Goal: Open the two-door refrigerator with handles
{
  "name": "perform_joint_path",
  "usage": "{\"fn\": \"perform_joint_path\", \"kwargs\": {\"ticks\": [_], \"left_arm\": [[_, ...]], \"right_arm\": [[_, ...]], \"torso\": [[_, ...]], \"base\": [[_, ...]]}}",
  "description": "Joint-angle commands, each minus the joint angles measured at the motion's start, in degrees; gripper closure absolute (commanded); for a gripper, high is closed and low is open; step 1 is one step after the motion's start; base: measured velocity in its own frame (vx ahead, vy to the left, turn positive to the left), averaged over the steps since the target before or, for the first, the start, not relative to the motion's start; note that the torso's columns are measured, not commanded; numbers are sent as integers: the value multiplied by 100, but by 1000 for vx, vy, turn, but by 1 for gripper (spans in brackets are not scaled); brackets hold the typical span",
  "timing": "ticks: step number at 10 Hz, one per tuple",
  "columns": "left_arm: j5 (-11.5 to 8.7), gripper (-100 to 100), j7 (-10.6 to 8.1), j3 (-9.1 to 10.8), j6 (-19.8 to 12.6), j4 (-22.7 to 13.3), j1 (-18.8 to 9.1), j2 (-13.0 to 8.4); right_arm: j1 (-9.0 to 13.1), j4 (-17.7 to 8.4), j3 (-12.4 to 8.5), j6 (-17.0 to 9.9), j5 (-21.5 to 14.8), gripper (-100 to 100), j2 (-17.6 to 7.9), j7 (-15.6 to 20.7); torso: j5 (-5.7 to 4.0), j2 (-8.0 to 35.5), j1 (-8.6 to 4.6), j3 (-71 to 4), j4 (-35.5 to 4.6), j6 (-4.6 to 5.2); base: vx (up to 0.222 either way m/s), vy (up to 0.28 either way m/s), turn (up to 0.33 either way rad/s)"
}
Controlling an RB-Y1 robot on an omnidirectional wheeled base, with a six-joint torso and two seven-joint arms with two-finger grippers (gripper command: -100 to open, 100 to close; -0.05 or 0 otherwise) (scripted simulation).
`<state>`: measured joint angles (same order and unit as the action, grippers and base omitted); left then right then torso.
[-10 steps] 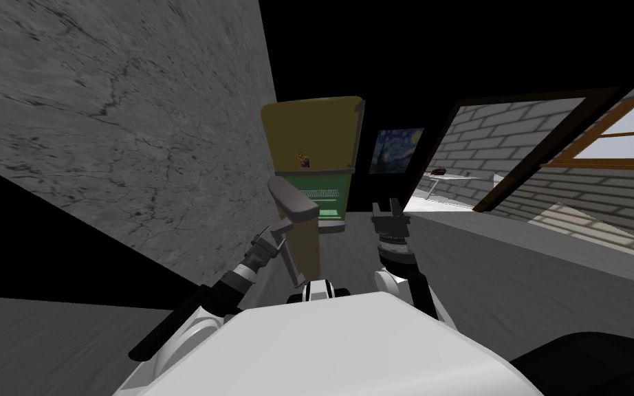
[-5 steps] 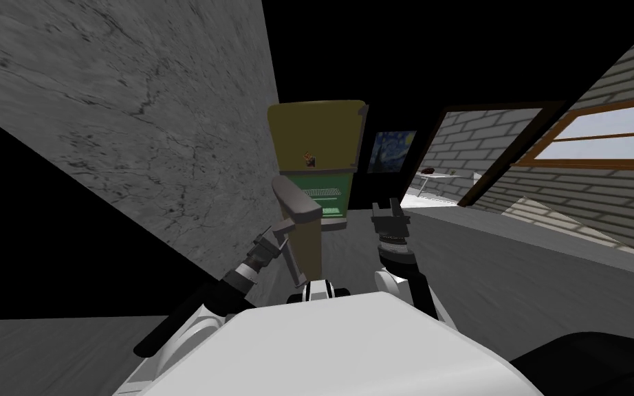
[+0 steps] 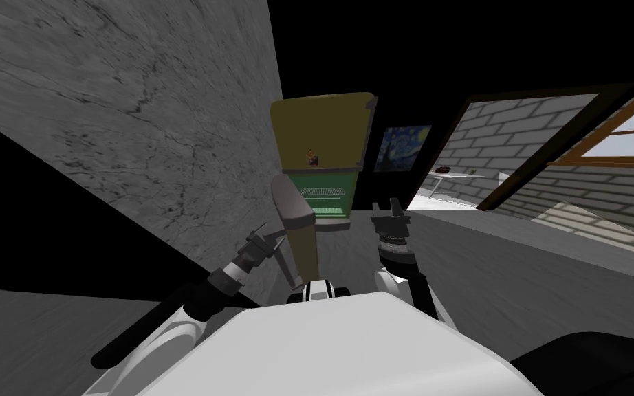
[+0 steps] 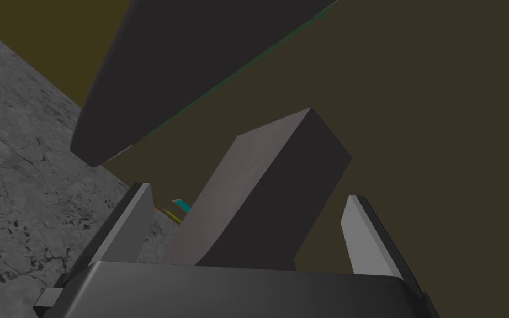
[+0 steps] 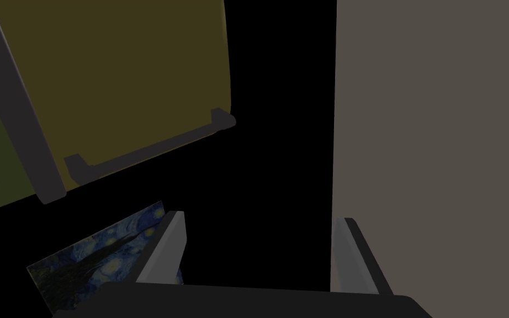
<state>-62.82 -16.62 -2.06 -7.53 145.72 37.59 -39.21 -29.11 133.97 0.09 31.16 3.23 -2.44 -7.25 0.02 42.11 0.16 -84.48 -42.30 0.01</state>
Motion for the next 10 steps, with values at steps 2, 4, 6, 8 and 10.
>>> {"fn": "perform_joint_path", "kwargs": {"ticks": [2, 4, 6, 8, 10], "left_arm": [[-484, -100, -113, 465, -100, 328, 145, -385], [-533, -100, -116, 499, -102, 356, 167, -434], [-548, 0, -119, 511, -98, 366, 174, -446], [-548, 0, -119, 511, -98, 366, 174, -446], [-548, 0, -119, 511, -98, 366, 174, -446]], "right_arm": [[0, 0, -1, 0, 0, 0, -1, 0], [0, 0, -1, 0, 0, 0, -1, 0], [1, -1, -1, 0, 0, 0, -1, 0], [1, -1, -1, 0, 0, 0, -1, 0], [1, -1, -1, 0, 0, 0, -1, 0]], "torso": [[5, 2, 13, 4, 0, 0], [-3, -3, -7, 7, 0, -2], [2, 13, -3, -7, 2, 0], [-1, 17, -14, -8, 1, -1], [-2, 17, -17, -9, 2, -1]], "base": [[13, -51, 85], [8, -44, 68], [0, -3, -2], [0, 0, 0], [0, 0, 0]]}}
